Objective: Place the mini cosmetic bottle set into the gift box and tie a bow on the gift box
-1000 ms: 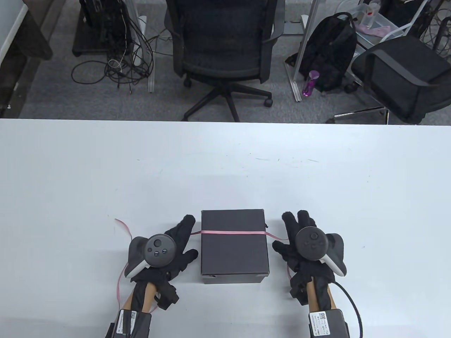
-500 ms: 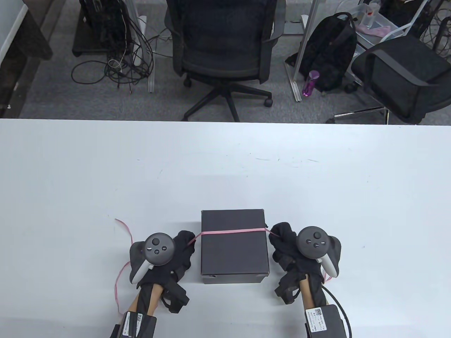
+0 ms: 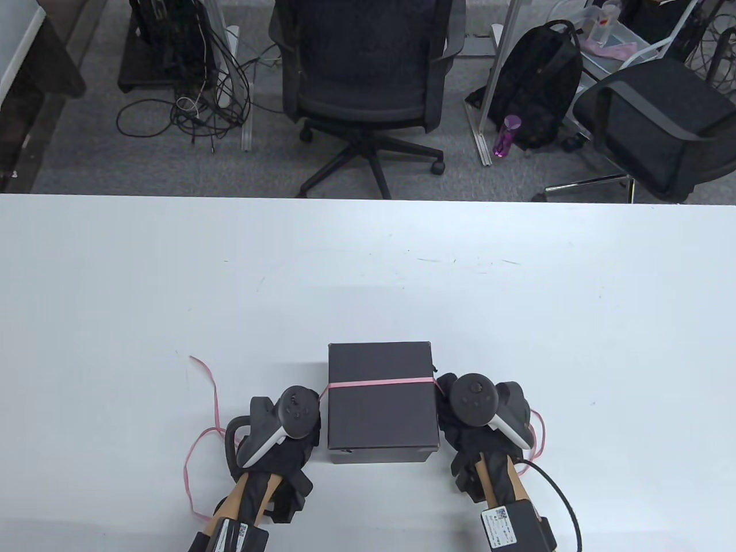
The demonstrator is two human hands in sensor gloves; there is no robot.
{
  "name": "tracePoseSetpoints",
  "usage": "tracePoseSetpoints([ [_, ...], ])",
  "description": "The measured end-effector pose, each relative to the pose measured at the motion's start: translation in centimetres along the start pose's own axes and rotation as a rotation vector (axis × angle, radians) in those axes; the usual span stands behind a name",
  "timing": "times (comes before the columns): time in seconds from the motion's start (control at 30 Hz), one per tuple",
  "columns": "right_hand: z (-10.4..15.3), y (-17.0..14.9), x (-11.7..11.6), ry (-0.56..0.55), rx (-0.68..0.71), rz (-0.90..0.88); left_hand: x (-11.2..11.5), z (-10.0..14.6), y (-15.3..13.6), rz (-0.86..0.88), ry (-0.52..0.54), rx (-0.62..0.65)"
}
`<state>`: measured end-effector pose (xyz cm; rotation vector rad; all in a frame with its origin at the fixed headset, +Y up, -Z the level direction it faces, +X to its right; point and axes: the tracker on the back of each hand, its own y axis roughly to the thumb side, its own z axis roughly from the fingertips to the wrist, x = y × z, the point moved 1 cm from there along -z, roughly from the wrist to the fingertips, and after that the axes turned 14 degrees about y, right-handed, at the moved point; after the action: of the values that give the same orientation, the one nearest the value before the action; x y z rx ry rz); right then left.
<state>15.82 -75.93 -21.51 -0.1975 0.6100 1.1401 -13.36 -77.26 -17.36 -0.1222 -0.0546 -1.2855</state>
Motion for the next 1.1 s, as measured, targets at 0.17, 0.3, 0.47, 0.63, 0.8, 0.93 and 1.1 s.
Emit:
tracePoseSetpoints([
  [0.17, -0.4, 0.1, -0.6, 0.071, -0.024, -0.021, 0.9, -0.1, 0.1, 0.085, -0.113, -0.034],
  [0.3, -0.8, -0.1, -1.1, 0.116, -0.020, -0.065, 1.1, -0.1, 0.4, 0.032, -0.168, -0.056],
  [0.47, -1.2, -0.4, -1.7, 0.128, -0.016, -0.088, 1.9, -0.2, 0.5, 0.099, -0.188, -0.061],
  [0.63, -1.6, -0.9, -2.4, 0.163, -0.022, -0.108, 2.5, -0.3, 0.7, 0.129, -0.185, -0.054],
  [0.8, -1.7, -0.5, -2.6, 0.114, -0.025, 0.006, 2.8, -0.4, 0.8, 0.133, -0.153, -0.049],
  [0.93, -1.7, -0.4, -2.8, 0.081, -0.022, 0.028, 2.9, -0.4, 0.8, 0.142, -0.146, -0.046],
  [1.1, -1.7, -0.4, -3.0, 0.060, -0.021, 0.014, 3.0, -0.3, 0.8, 0.142, -0.126, -0.060],
])
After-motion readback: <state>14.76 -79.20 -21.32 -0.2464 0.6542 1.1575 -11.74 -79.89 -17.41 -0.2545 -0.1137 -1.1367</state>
